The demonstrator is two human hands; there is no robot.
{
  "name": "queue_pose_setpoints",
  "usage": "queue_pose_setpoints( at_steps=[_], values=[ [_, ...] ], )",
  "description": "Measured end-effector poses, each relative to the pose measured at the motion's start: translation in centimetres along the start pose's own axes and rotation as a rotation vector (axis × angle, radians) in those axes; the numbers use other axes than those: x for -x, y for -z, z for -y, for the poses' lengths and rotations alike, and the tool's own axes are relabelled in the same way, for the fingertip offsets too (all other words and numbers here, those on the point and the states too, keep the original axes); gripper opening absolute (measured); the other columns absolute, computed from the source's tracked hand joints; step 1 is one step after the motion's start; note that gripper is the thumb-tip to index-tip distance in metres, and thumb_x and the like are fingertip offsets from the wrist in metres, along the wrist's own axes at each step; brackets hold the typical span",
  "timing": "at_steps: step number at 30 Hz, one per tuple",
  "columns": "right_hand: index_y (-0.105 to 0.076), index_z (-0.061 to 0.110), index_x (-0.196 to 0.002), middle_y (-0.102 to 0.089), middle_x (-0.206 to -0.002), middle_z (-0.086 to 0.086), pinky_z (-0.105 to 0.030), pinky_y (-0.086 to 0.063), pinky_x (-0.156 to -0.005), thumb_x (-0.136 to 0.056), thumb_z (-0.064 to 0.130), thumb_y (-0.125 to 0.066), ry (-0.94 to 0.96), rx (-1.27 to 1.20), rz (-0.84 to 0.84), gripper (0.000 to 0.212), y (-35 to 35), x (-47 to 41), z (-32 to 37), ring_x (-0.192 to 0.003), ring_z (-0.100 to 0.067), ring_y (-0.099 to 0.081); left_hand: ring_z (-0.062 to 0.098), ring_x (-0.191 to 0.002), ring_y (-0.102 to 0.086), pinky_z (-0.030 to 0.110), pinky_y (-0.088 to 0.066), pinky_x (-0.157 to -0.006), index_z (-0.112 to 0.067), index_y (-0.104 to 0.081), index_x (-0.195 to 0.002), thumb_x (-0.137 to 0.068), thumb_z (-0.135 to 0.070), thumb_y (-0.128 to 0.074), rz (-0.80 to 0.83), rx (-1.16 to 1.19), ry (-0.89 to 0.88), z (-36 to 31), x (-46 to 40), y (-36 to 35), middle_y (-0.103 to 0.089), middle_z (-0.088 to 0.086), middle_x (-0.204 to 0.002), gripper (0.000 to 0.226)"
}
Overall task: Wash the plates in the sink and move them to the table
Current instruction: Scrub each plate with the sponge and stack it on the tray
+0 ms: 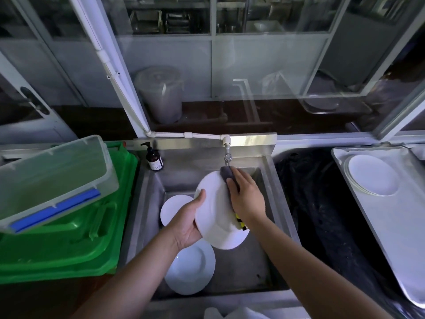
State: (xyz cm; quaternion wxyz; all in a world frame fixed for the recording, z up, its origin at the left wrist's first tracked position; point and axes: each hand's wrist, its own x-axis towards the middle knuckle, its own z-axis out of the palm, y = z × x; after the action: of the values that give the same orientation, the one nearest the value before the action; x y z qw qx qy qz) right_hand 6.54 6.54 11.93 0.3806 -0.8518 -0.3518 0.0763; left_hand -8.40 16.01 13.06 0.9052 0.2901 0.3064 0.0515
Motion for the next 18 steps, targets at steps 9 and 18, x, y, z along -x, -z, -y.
queue_pose_setpoints(
  at_steps=[9,18],
  values=[
    [-0.054,0.021,-0.146,-0.049,-0.153,-0.001,-0.034,-0.037,-0.118,-0.106,0.039,-0.046,0.505,0.116,0.006,0.044,-2.5,5.4,1.3,-0.147,-0.021,-0.038,0.031,-0.128,-0.062,0.045,-0.05,-0.108,-0.001,-0.05,-0.147,-0.097,-0.066,-0.042,-0.016,0.284,-0.124,-0.5,-1.8,0.1,-0.06,0.02,-0.141,0.082],
    [-0.048,0.025,-0.15,-0.039,-0.159,0.005,-0.039,-0.038,-0.116,-0.104,0.038,-0.046,0.293,-0.016,-0.007,0.047,-2.7,4.5,1.4,-0.152,-0.013,-0.027,0.032,-0.121,-0.066,0.048,-0.053,-0.104,-0.002,-0.053,-0.143,-0.096,-0.061,-0.045,-0.058,0.215,-0.135,-0.4,-1.4,-1.3,-0.062,0.02,-0.139,0.076]
  ],
)
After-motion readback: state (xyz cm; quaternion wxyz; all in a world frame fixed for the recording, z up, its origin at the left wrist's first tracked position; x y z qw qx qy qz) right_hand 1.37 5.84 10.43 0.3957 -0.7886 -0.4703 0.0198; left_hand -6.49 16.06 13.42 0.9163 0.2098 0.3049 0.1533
